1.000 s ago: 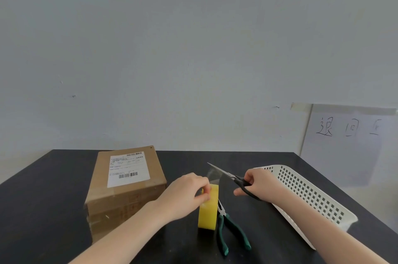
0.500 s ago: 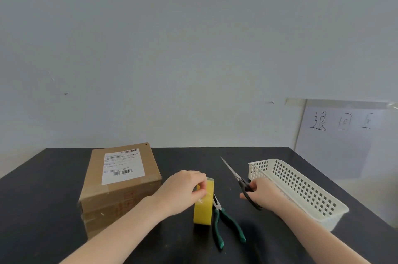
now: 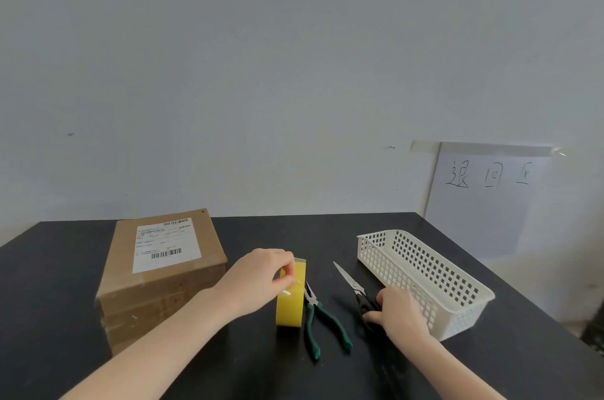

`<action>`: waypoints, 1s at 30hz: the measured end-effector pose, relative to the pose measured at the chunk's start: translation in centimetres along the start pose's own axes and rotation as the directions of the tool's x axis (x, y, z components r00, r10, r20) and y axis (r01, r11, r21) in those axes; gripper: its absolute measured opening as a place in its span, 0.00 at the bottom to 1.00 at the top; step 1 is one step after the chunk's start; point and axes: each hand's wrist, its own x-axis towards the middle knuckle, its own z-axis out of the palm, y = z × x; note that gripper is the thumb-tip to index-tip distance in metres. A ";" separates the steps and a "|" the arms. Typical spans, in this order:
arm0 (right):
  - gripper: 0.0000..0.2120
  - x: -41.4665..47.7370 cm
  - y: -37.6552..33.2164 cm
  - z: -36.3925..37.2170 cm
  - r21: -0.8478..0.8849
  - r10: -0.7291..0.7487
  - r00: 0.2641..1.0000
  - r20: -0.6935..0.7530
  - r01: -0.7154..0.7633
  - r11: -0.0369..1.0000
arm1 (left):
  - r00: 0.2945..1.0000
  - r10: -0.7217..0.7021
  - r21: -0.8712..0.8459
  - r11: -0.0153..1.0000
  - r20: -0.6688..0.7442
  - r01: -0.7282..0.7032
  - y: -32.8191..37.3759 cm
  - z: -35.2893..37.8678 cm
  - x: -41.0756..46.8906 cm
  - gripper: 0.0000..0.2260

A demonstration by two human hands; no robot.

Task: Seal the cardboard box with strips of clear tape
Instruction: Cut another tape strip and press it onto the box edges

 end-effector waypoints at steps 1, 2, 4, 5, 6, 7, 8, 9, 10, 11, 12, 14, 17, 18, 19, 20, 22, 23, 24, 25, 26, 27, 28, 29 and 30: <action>0.21 -0.1 0.1 0.2 -0.008 0.010 1.000 -0.019 -0.010 1.000 | 1.000 -0.001 -0.003 1.000 0.000 0.001 0.0 0.0 0.0 0.03; 0.22 -0.1 0.2 0.4 -0.012 0.019 0.999 -0.033 -0.020 1.000 | 1.000 -0.001 -0.004 1.000 0.000 0.001 0.1 0.1 -0.1 0.03; 0.23 -0.1 0.2 0.5 -0.018 0.036 0.998 -0.044 -0.037 0.999 | 1.000 0.001 0.000 1.000 -0.001 -0.001 0.1 0.1 -0.2 0.04; 0.23 -0.1 0.2 0.5 -0.028 0.045 0.998 -0.043 -0.046 0.999 | 1.000 0.002 0.001 1.000 -0.002 -0.002 0.2 0.1 -0.2 0.04; 0.24 0.0 0.2 0.5 -0.038 0.054 0.998 -0.038 -0.056 0.998 | 1.000 0.001 0.001 1.000 -0.002 -0.001 0.2 0.0 -0.2 0.04; 0.24 0.0 0.1 0.4 -0.045 0.065 0.997 -0.030 -0.066 0.997 | 1.000 0.000 0.000 1.000 0.002 0.000 0.2 0.0 -0.3 0.03; 0.25 0.1 0.0 0.4 -0.046 0.074 0.997 -0.018 -0.075 0.996 | 1.000 -0.001 0.000 1.000 0.006 0.001 0.3 0.0 -0.3 0.03; 0.24 0.3 -0.1 0.3 -0.046 0.083 0.997 -0.001 -0.083 0.995 | 1.000 -0.001 0.002 1.000 0.009 0.001 0.3 0.0 -0.3 0.03; 0.24 0.4 -0.2 0.1 -0.050 0.089 0.996 0.018 -0.088 0.995 | 1.000 0.000 0.003 1.000 0.011 0.000 0.3 0.0 -0.3 0.03; 0.23 0.5 -0.4 0.0 -0.058 0.095 0.995 0.036 -0.093 0.994 | 1.000 -0.001 0.004 1.000 0.015 0.001 0.3 0.0 -0.4 0.03; 0.22 0.7 -0.6 -0.1 -0.067 0.099 0.994 0.046 -0.095 0.993 | 1.000 -0.001 0.003 1.000 0.019 0.001 0.3 0.0 -0.4 0.03; 0.22 0.7 -0.9 -0.3 -0.086 0.089 0.995 0.048 -0.084 0.993 | 1.000 -0.004 0.004 1.000 0.029 0.004 0.3 0.0 -0.5 0.03; 0.20 0.1 -1.3 -0.3 -0.117 0.048 0.999 0.007 -0.047 0.992 | 0.999 -0.006 0.000 1.000 0.036 0.006 0.4 0.0 -0.7 0.03; 0.18 -0.2 -1.4 -0.3 -0.130 0.027 1.000 -0.013 -0.029 0.991 | 0.999 -0.005 -0.001 1.000 0.036 0.005 0.4 -0.1 -0.7 0.03; 0.15 -0.3 -1.6 -0.3 -0.143 -0.001 0.999 -0.035 -0.004 0.990 | 0.999 -0.007 -0.002 1.000 0.038 0.007 0.5 -0.2 -0.7 0.03; 0.13 -0.4 -1.7 -0.4 -0.149 -0.031 0.998 -0.061 0.022 0.989 | 0.999 -0.010 -0.004 1.000 0.040 0.010 0.6 -0.2 -0.7 0.03; 0.09 -0.3 -2.1 -0.5 -0.134 -0.100 0.987 -0.124 0.083 0.988 | 0.999 -0.018 -0.006 1.000 0.045 0.018 0.7 -0.3 -0.8 0.04; 0.09 -0.1 -2.3 -0.4 -0.102 -0.153 0.976 -0.152 0.138 0.985 | 0.999 -0.019 -0.005 1.000 0.045 0.019 0.7 -0.4 -0.8 0.04; 0.09 0.2 -2.6 -0.3 -0.049 -0.213 0.963 -0.167 0.208 0.977 | 0.999 -0.017 -0.005 1.000 0.046 0.017 0.8 -0.4 -0.8 0.04; 0.10 0.4 -3.0 -0.3 0.019 -0.270 0.948 -0.170 0.277 0.961 | 0.999 -0.015 -0.005 1.000 0.047 0.016 0.8 -0.5 -0.9 0.04; 0.11 0.6 -3.5 -0.3 0.088 -0.315 0.934 -0.165 0.333 0.939 | 0.999 -0.014 -0.007 1.000 0.048 0.015 0.9 -0.6 -0.9 0.04; 0.13 0.8 -4.1 -0.2 0.144 -0.353 0.923 -0.154 0.375 0.916 | 0.999 -0.016 -0.011 1.000 0.051 0.017 0.9 -0.6 -1.0 0.04; 0.15 1.1 -4.7 -0.2 0.180 -0.387 0.911 -0.140 0.408 0.895 | 0.998 -0.018 -0.020 1.000 0.052 0.019 0.9 -0.7 -1.0 0.04; 0.17 1.3 -5.4 0.0 0.198 -0.416 0.901 -0.119 0.433 0.880 | 0.998 -0.022 -0.034 0.999 0.055 0.024 0.8 -0.8 -1.1 0.04; 0.19 1.6 -6.0 0.1 0.203 -0.442 0.892 -0.095 0.452 0.868 | 0.998 -0.024 -0.047 0.999 0.057 0.027 0.8 -0.9 -1.1 0.04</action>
